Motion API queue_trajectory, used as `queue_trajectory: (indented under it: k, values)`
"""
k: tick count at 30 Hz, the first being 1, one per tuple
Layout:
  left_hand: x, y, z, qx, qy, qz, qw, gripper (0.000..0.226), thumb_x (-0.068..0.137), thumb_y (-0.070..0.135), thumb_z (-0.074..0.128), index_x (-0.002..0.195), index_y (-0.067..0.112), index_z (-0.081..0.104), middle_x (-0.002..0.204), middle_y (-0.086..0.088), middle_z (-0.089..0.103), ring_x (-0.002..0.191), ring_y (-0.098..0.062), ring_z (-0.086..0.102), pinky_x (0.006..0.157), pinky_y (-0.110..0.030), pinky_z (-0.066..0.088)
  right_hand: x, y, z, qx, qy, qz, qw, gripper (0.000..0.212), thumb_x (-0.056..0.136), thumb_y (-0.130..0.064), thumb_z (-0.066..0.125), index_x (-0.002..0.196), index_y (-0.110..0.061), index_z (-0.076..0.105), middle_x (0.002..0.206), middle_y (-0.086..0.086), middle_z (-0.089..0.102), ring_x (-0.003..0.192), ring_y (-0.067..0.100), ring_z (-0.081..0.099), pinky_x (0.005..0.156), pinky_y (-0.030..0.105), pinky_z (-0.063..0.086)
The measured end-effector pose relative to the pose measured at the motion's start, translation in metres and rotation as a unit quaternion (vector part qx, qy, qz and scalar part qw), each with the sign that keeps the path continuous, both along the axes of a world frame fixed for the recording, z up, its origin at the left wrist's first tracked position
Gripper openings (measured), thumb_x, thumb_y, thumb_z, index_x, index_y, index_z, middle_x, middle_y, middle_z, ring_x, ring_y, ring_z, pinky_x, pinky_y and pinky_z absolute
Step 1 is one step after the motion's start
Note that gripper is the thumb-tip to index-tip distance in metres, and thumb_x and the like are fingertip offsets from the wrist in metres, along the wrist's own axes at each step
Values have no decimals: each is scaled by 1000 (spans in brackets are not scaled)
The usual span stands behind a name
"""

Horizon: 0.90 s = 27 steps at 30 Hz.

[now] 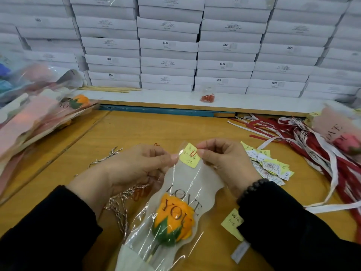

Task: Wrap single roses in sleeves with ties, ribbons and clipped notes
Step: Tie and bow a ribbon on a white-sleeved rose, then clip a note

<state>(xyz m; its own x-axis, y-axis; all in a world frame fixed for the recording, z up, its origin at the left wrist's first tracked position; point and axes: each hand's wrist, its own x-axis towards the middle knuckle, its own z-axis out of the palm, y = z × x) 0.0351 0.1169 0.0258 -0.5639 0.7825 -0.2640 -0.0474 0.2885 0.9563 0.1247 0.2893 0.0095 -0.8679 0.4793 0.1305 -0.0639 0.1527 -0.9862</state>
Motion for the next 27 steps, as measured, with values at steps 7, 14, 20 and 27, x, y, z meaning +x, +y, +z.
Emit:
queue_trajectory:
  k: [7,14,20,27]
  values:
    - [4,-2,1,-59,-97,-211,971,94,54,41,87,118,-14,44,103,-25,49,68,-24,56,50,-25,53,5,25,7,-4,-11,-75,997,16,83,-9,66,74,-21,71,75,-2,72,69,7,67,55,16,51]
    - [6,5,-10,-3,-87,-142,986,42,77,12,68,113,-7,58,113,-34,59,88,-34,62,70,-36,54,3,29,5,167,18,-185,968,13,90,-16,57,96,-27,62,97,-6,59,83,0,51,68,13,40]
    - [-3,4,-10,86,-76,73,991,31,66,11,65,95,0,64,87,-19,71,60,-19,68,54,-26,57,9,6,24,130,39,-74,988,11,91,-13,54,87,-20,61,78,-1,64,46,2,52,42,13,39]
    - [-16,1,-10,156,-48,210,964,25,72,13,64,95,2,60,82,-14,72,59,-16,68,50,-24,56,18,-25,33,187,-125,183,957,21,93,-23,54,81,-6,60,68,4,69,32,6,44,40,17,41]
